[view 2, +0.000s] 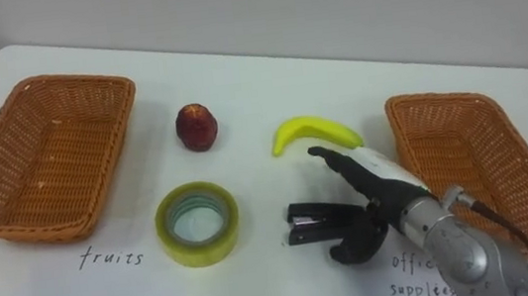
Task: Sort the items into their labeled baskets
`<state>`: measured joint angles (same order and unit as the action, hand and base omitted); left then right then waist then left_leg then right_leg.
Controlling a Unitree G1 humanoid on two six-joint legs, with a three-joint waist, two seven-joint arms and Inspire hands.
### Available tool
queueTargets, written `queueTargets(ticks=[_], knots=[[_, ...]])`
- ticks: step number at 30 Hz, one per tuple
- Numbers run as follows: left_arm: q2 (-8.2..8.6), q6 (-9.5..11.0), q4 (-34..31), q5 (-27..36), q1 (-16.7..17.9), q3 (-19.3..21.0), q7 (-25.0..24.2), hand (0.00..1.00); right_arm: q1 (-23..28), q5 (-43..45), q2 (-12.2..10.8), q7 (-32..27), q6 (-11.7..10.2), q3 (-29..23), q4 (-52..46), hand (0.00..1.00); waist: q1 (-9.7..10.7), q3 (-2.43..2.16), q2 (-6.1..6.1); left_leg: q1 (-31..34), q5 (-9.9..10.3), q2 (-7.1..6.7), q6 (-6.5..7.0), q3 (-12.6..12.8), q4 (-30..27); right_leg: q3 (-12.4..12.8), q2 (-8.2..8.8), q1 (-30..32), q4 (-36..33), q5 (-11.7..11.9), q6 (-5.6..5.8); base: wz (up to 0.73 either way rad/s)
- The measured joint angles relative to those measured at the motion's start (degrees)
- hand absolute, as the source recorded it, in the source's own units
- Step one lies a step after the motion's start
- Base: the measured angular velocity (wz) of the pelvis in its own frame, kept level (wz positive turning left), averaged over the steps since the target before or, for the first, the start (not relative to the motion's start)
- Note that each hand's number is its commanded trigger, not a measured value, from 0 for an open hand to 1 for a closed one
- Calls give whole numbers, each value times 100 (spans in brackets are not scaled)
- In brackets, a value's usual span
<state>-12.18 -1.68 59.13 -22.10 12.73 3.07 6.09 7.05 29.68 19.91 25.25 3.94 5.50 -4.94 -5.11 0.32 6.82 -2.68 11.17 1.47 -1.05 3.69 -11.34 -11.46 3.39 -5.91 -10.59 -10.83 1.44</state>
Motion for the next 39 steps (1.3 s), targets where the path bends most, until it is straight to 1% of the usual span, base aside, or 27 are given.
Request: queueTargets(ticks=[3,6,10,14,18,23,31,34,35,39], knots=[[1,-74,2,-2,3,1,5,0,54,57,-53,8,17,14,0,0,0,1,-6,4,0,-3,0,-28,-2,-26,3,-9,0,0,0,4],[3,-87,3,-2,-3,-2,29,0,98,231,-56,2,105,13,0,0,22,4,-16,-6,0,-10,0,-82,4,-97,10,-62,2,0,0,10],[12,-87,8,-2,-28,-3,121,0,108,246,-68,-6,110,13,-7,0,8,4,-32,-27,0,-9,0,-82,7,-107,12,-77,4,0,0,1],[16,-87,32,0,-37,-4,124,0,106,261,-153,-4,111,13,-62,0,-5,3,-34,1,-1,-11,2,-85,4,-111,14,-58,3,0,0,0],[53,-94,21,-5,-21,-11,135,0,101,451,-330,-2,114,30,-95,0,-10,1,-31,5,-2,-11,3,-83,6,-112,13,-56,4,0,0,0],[56,-100,-2,-8,-19,-173,223,0,95,495,-358,-4,114,45,-87,0,-6,-5,-23,-4,-2,-11,3,-86,8,-115,13,-65,4,0,0,0],[111,-112,-28,-16,-26,-211,250,0,93,570,-385,-90,119,0,112,0,-7,-3,-25,-49,-2,-10,2,-94,-2,-108,9,-111,3,0,0,0],[126,-207,-67,-86,-27,-210,222,0,81,693,-424,-93,124,0,111,0,-14,-4,-23,-38,-2,-10,2,-79,-15,-54,4,-96,6,1,-1,-3],[125,-214,-72,-124,-30,-209,223,0,76,693,-424,-94,148,0,110,0,-13,-5,-21,-20,-2,-10,3,-73,-25,-21,3,-84,9,1,-2,0],[125,-215,-73,-123,-47,-209,223,0,44,694,-424,-91,237,-3,112,0,-6,-10,-14,6,-2,-12,4,-70,-42,-19,-3,-54,67,9,-10,0]])
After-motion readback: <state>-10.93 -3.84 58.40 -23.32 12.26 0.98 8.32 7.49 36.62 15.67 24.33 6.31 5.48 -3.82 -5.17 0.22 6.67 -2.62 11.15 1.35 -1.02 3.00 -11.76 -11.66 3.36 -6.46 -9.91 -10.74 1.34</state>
